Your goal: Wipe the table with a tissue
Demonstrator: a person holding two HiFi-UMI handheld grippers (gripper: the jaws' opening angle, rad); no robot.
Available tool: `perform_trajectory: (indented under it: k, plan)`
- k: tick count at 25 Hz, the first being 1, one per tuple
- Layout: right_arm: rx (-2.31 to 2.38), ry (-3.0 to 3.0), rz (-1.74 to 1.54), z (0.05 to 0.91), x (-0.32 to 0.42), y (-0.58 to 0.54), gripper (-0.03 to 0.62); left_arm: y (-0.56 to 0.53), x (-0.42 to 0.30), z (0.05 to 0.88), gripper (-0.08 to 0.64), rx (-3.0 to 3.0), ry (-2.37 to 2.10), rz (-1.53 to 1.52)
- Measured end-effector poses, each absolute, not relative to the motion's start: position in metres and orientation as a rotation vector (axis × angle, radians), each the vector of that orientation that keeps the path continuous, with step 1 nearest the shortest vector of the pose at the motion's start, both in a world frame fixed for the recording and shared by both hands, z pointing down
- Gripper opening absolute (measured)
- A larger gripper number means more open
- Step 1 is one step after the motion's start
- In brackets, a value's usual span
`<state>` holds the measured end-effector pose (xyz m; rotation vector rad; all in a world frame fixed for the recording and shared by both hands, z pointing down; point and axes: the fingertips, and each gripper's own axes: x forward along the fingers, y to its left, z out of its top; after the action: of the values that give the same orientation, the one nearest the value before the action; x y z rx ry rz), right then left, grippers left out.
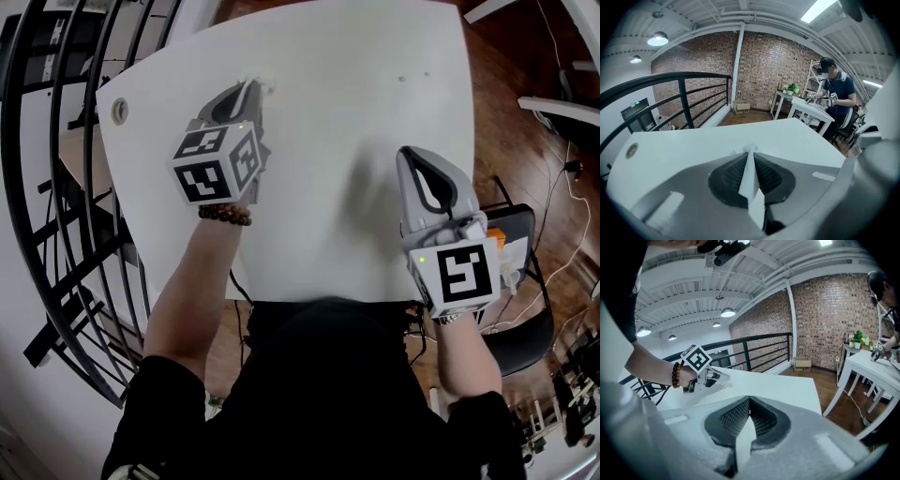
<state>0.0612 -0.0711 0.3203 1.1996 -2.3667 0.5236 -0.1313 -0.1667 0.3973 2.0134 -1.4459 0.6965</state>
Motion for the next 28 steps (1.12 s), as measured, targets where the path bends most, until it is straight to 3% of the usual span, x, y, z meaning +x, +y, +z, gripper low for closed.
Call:
perform_trajectory:
  k: [17, 28]
  plan:
    - [1.182, -2.368, 0.520, 0.319, 0.048, -0.066, -0.008, -0.163, -0.199, 0.402, 0.023, 1.903, -1.596, 0.692]
    - [1.181, -2.332, 0.520, 0.326, 0.050, -0.064, -0.008, -0.158, -0.195, 0.427, 0.023, 1.891, -1.525, 0.723]
